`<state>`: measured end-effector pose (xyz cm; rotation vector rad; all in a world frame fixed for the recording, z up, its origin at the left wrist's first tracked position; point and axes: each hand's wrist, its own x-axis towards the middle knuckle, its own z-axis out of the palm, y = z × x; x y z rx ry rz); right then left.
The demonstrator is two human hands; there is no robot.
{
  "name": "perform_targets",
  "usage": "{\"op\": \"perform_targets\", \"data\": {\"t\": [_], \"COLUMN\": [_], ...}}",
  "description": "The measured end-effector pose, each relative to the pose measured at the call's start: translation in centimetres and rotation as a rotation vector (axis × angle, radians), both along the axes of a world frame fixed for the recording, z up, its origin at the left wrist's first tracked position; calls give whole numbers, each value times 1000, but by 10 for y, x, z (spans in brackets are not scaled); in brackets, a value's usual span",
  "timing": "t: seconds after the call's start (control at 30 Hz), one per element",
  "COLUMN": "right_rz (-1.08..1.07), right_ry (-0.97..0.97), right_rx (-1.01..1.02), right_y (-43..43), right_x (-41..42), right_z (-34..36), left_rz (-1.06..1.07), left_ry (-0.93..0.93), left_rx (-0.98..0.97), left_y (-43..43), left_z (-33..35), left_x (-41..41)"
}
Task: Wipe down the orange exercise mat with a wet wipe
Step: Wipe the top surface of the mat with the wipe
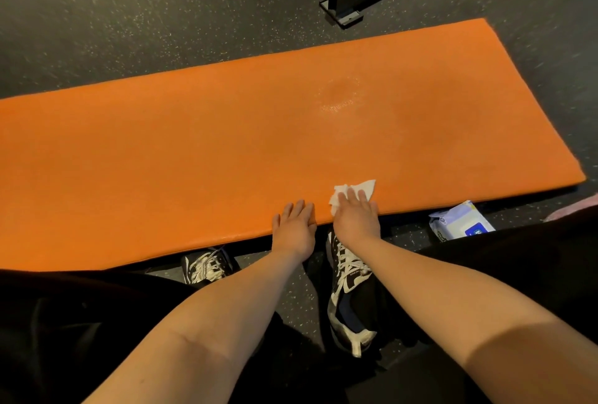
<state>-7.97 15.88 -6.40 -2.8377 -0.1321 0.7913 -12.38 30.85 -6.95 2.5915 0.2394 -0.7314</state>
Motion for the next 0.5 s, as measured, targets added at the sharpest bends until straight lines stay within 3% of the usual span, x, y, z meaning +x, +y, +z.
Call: {"op": "perform_targets", "data": {"t": [0.17, 0.23, 0.4, 0.5], "right_rz": [243, 276, -109, 4], "right_ry": [28, 13, 44, 24], "right_rx": [196, 142, -36, 0], "right_y": [25, 13, -13, 3], "right_x": [-16, -9, 12, 5], "right_z": [-7, -7, -6, -9], "left_rz": [42, 69, 82, 118], "left_ry": [11, -4, -18, -6], "left_rx": [-69, -94, -74, -77], "left_y": [0, 2, 0, -2], "left_z": [-2, -2, 0, -1], "left_x": [1, -1, -2, 3]}}
